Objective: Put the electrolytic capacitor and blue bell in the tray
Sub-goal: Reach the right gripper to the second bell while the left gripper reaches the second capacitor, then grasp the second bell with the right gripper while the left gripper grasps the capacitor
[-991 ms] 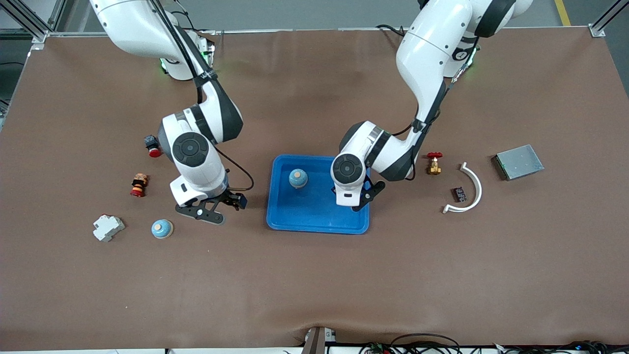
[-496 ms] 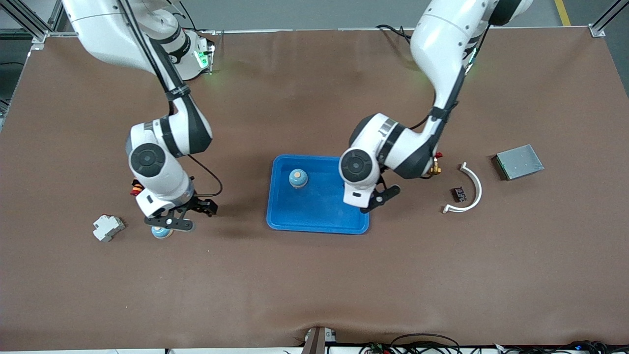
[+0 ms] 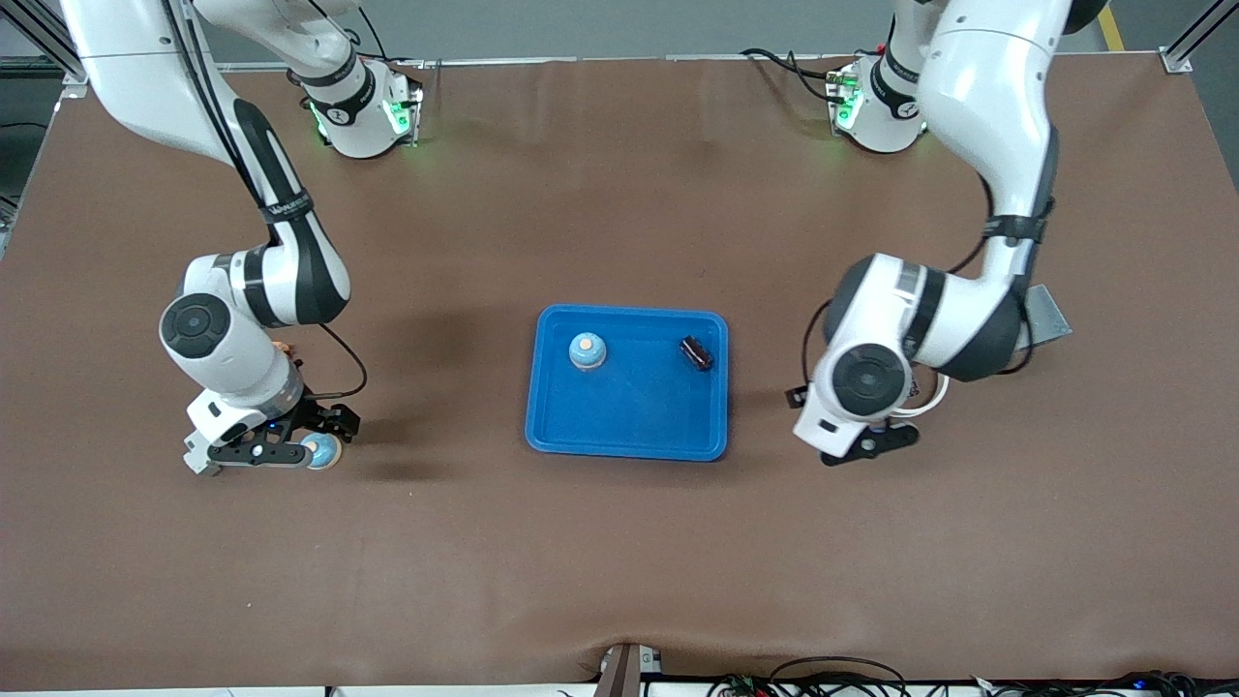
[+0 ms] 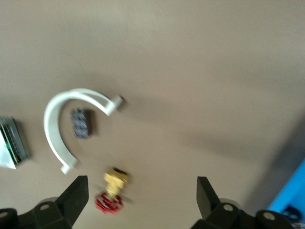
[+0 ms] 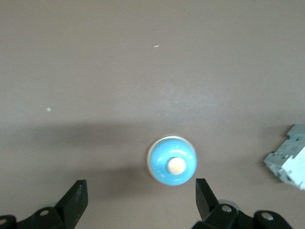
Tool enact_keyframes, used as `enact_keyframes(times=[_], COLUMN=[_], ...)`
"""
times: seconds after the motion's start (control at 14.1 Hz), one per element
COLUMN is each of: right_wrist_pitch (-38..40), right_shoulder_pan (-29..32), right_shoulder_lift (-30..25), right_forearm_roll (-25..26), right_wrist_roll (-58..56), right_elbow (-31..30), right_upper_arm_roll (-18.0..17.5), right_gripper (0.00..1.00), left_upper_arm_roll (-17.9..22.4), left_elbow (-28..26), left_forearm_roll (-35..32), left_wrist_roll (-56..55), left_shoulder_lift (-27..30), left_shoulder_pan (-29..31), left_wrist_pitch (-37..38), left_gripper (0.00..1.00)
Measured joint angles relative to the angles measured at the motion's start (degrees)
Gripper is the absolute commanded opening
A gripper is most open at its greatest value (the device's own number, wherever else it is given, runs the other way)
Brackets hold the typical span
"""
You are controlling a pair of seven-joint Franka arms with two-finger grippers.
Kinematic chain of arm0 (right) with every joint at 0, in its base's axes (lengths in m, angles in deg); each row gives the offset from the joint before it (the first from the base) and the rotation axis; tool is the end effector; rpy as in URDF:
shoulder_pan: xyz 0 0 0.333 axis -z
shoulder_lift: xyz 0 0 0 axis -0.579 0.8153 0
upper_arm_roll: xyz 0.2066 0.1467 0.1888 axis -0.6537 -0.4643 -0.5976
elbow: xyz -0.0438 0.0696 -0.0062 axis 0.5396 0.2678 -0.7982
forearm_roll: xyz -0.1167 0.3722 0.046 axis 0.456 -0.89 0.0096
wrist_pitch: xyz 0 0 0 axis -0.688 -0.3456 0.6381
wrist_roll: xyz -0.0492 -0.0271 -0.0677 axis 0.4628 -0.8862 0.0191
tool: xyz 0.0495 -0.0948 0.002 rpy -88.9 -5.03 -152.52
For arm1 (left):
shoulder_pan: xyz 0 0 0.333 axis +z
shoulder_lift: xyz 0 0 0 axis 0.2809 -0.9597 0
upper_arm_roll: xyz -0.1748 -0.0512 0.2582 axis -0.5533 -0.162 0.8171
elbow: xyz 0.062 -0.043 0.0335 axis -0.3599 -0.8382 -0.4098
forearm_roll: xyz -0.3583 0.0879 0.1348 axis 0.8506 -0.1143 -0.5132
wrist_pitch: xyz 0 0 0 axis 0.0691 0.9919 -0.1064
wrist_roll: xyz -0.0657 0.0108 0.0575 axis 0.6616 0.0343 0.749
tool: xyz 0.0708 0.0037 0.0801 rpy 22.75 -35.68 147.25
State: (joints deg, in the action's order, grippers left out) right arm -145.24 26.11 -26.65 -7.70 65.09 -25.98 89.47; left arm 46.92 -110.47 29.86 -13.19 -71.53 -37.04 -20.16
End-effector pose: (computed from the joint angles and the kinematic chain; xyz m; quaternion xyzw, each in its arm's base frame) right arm 0.6404 0.0535 0.2651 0.9962 -0.0026 0.0771 0.0407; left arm 0.6491 -0.2188 0.3076 -0.9824 -0.0954 0.1109 0.1159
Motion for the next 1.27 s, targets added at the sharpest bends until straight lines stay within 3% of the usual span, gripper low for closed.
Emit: enact_keyframes(times=[0.28, 0.64, 0.85, 1.27], right_wrist_pitch=[-1.65, -2.05, -2.05, -2.05], right_shoulder_pan=[2.47, 6.16, 7.20, 7.23], right_shoulder_lift=[2.91, 6.49, 7.63, 9.85], right_forearm_roll=[-0.55, -10.09, -12.32, -12.34], right_wrist_roll=[-1.87, -9.80, -12.95, -13.07], right_elbow=[-0.17, 1.06, 2.41, 5.00], right_upper_arm_roll=[-0.50, -2.78, -3.00, -3.17], right_gripper=[1.00, 1.00, 1.00, 1.00], left_upper_arm_roll=[-0.09, -0.23, -0.49, -0.88], left_elbow=[-1.53, -21.07, -26.17, -28.47], left_forearm_roll=[-0.03, -0.03, -0.03, 0.29], left_wrist_roll=[11.41, 15.89, 16.10, 16.09], left_shoulder_lift=[1.53, 10.25, 12.49, 12.43], left_shoulder_pan=[6.68, 10.99, 11.31, 11.33], left_wrist_pitch=[-4.60, -26.04, -28.44, -28.70], left_gripper=[1.00, 1.00, 1.00, 1.00])
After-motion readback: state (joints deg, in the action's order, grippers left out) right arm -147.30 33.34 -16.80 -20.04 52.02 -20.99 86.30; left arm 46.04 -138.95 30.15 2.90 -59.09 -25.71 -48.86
